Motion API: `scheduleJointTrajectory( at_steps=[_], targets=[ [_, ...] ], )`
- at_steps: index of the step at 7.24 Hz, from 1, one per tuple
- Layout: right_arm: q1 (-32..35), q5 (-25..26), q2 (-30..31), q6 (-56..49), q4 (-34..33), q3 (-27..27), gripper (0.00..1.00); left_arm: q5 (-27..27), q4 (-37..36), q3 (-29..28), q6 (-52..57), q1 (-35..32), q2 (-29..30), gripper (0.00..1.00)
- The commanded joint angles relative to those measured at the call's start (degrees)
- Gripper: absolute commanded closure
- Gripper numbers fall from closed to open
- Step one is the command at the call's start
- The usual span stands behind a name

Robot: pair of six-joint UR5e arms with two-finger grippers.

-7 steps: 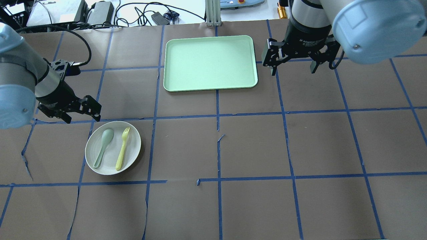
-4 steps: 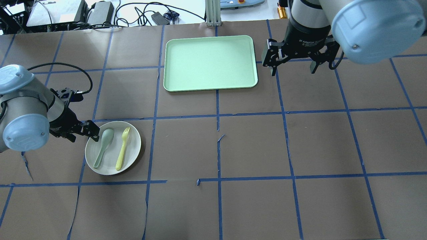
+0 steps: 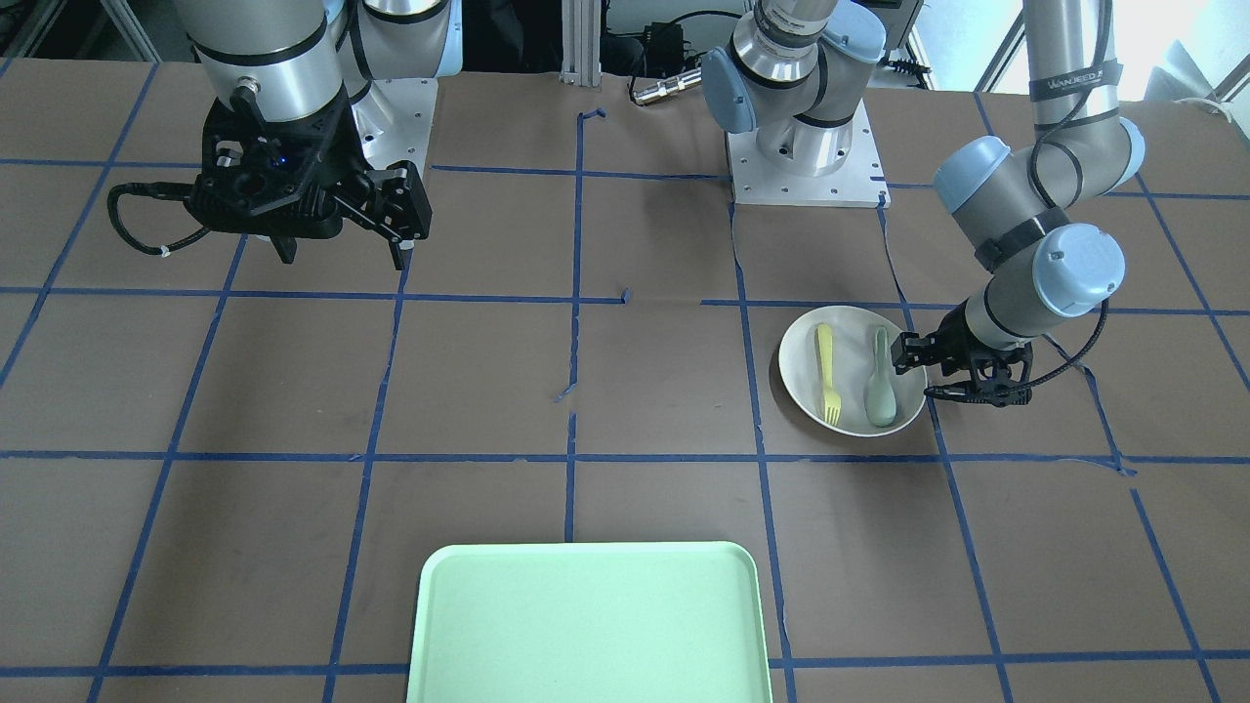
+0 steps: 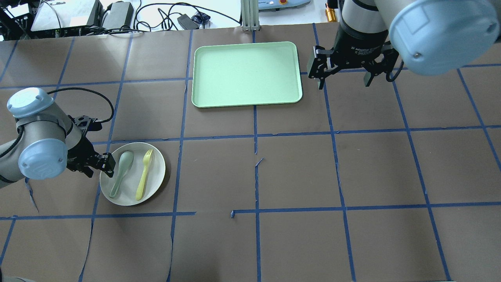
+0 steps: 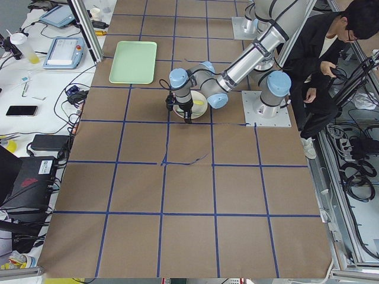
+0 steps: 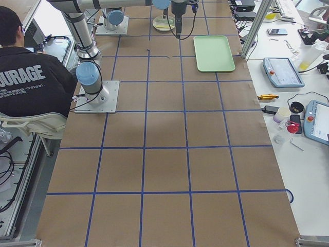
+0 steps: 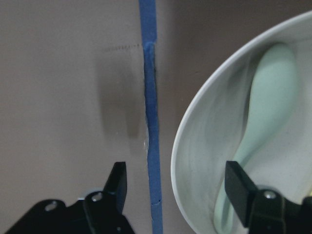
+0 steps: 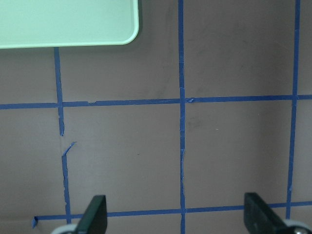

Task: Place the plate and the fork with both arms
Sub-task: 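Grip the white plate rim with the left gripper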

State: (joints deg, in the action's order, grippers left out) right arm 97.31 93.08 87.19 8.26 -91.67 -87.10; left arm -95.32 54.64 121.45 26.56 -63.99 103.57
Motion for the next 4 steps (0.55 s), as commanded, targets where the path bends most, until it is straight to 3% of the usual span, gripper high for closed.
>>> scheduleJointTrajectory(
  at_steps=[1,2,4],
  targets=[
    [0.07,0.00,0.00,0.00,0.00,0.00,0.00,0.05,-0.06,0.02,0.07,0.01,0.40,0.84],
    [0.07,0.00,0.00,0.00,0.00,0.00,0.00,0.14,0.03,0.02,0.24,0.01,0.57,0.97],
    [0.07,0.00,0.00,0.00,0.00,0.00,0.00,0.40,0.73,-0.51,1.99,-0.08,0.58,1.00]
  ],
)
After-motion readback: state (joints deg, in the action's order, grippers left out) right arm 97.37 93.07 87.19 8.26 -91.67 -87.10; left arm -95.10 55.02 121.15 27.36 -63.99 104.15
